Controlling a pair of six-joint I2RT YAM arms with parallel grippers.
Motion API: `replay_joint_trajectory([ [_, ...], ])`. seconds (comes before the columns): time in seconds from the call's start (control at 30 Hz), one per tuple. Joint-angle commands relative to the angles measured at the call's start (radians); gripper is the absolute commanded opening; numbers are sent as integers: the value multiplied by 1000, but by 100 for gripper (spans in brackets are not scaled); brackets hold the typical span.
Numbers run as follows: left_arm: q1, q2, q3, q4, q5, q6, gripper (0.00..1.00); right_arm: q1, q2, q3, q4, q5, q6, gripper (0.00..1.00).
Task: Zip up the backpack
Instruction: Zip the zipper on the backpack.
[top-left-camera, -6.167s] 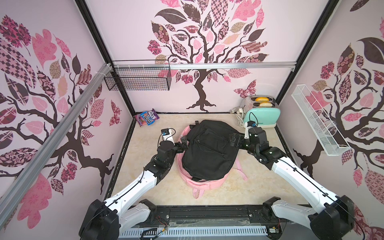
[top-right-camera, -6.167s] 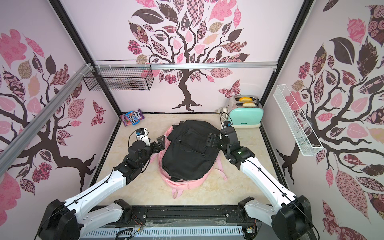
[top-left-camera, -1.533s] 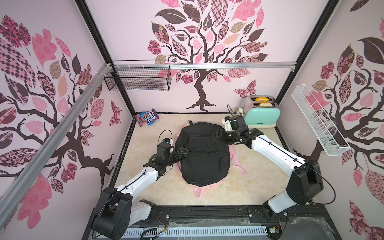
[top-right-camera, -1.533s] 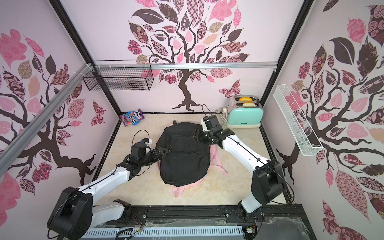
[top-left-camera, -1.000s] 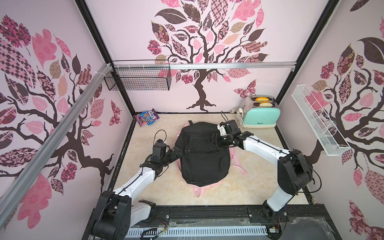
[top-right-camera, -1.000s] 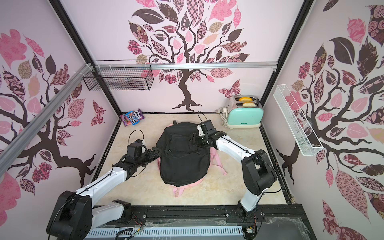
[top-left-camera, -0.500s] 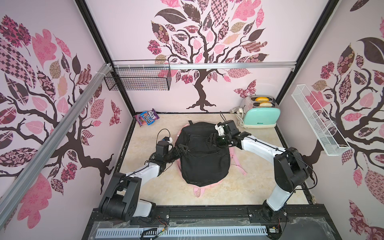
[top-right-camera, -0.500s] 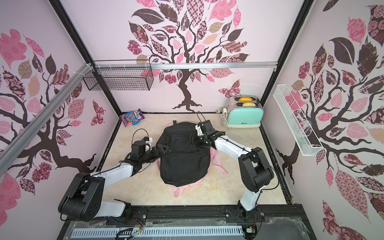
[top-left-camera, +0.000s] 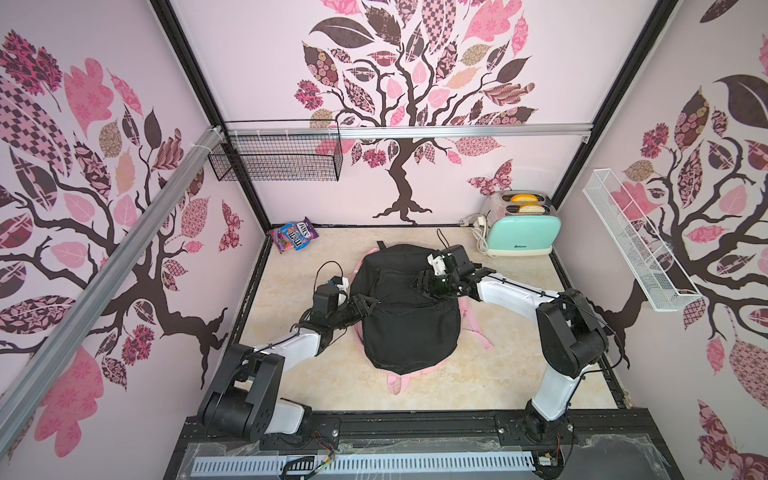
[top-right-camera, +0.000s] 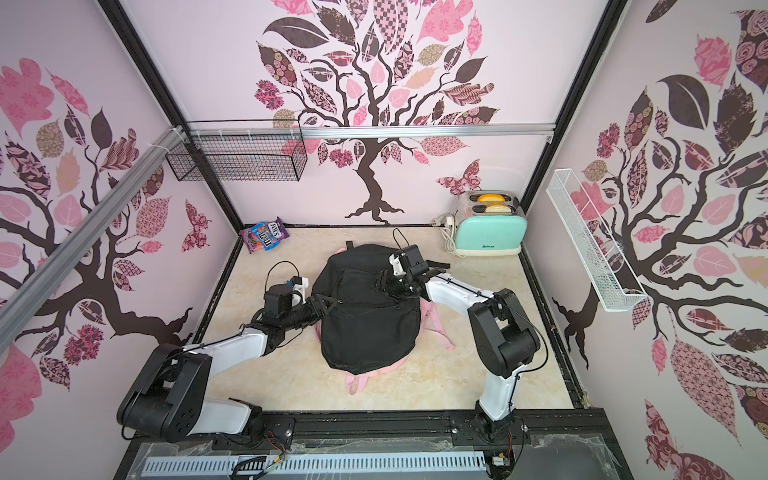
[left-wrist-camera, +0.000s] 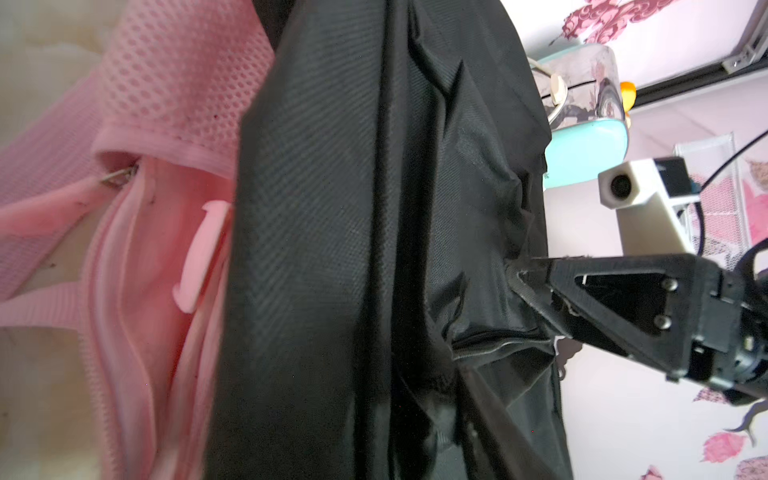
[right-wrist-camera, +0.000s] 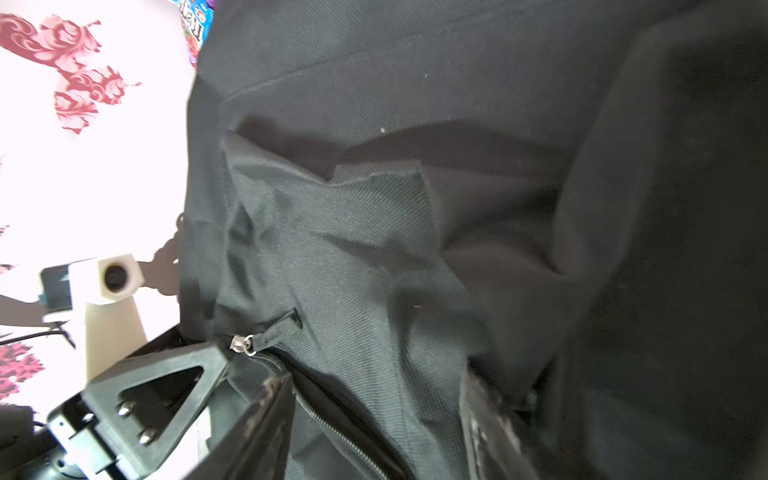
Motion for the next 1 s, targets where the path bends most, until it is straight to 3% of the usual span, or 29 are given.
replay_joint_trajectory([
  [0.0, -6, -28, -4, 3, 26, 11, 40, 35, 19, 8, 32, -39, 29, 65],
  [0.47, -7, -2, -8, 57, 57, 14, 0, 135, 90, 71, 56, -77, 56, 65],
  [0.97, -33, 5, -26, 146, 77, 0, 0, 168, 150, 95, 60, -64, 61, 65],
])
